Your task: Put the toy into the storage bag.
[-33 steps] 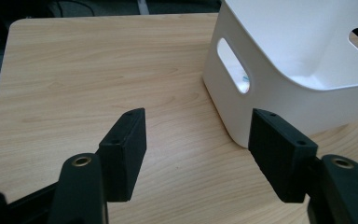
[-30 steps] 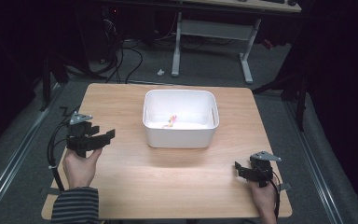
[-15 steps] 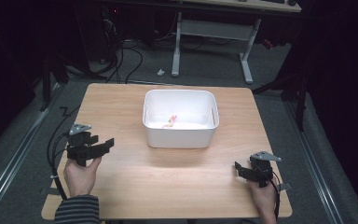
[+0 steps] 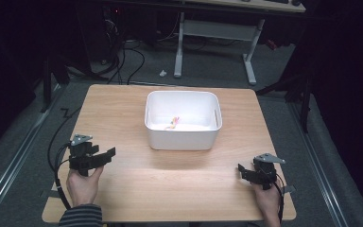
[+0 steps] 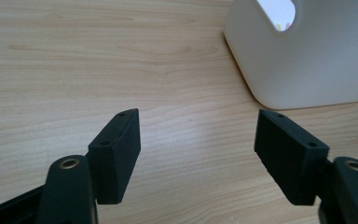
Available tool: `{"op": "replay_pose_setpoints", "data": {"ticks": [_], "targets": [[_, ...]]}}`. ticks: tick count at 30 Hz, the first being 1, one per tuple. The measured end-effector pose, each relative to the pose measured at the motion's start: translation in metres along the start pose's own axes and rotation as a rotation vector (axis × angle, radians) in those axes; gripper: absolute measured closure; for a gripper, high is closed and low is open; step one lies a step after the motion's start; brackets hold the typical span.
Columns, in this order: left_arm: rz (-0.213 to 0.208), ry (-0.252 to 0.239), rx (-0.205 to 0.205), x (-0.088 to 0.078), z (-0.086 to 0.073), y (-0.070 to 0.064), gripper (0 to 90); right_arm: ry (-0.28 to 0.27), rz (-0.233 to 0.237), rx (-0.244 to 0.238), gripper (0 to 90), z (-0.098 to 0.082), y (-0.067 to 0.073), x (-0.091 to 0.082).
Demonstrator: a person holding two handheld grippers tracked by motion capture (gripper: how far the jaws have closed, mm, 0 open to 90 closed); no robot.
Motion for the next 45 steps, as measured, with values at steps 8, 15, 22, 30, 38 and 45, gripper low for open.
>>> {"op": "replay_pose_setpoints", "data": {"ticks": [8, 15, 22, 30, 38, 45], "targets": [[0.015, 0.019, -0.005, 0.01, -0.012, 0.002, 30.7, -0.001, 0.0, -0.002, 28.7, 0.0, 0.0, 0.0], [0.028, 0.027, 0.004, 0.022, -0.022, 0.002, 29.1, -0.001, 0.001, -0.002, 28.6, 0.0, 0.0, 0.0], [0.044, 0.053, 0.009, 0.035, -0.034, 0.005, 26.9, -0.001, 0.001, -0.001, 28.6, 0.0, 0.0, 0.0], [0.078, 0.063, 0.035, 0.05, -0.044, 0.006, 25.2, -0.001, 0.001, -0.001, 28.7, 0.0, 0.0, 0.0], [0.135, 0.055, 0.053, 0.061, -0.047, 0.009, 24.5, -0.001, 0.001, -0.001, 28.6, 0.0, 0.0, 0.0], [0.18, 0.059, 0.09, 0.069, -0.049, 0.009, 24.2, -0.001, 0.001, -0.001, 28.6, 0.0, 0.0, 0.0]]}}
Point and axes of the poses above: each handheld gripper's, and its own axes: x roughly forward along the jaws, z roughly out of its top, y roughly to its left, the point moved 6 cm from there along x, roughly forward along the jaws, and after that the axes turned 2 degrees about z, right-handed, at the moved point
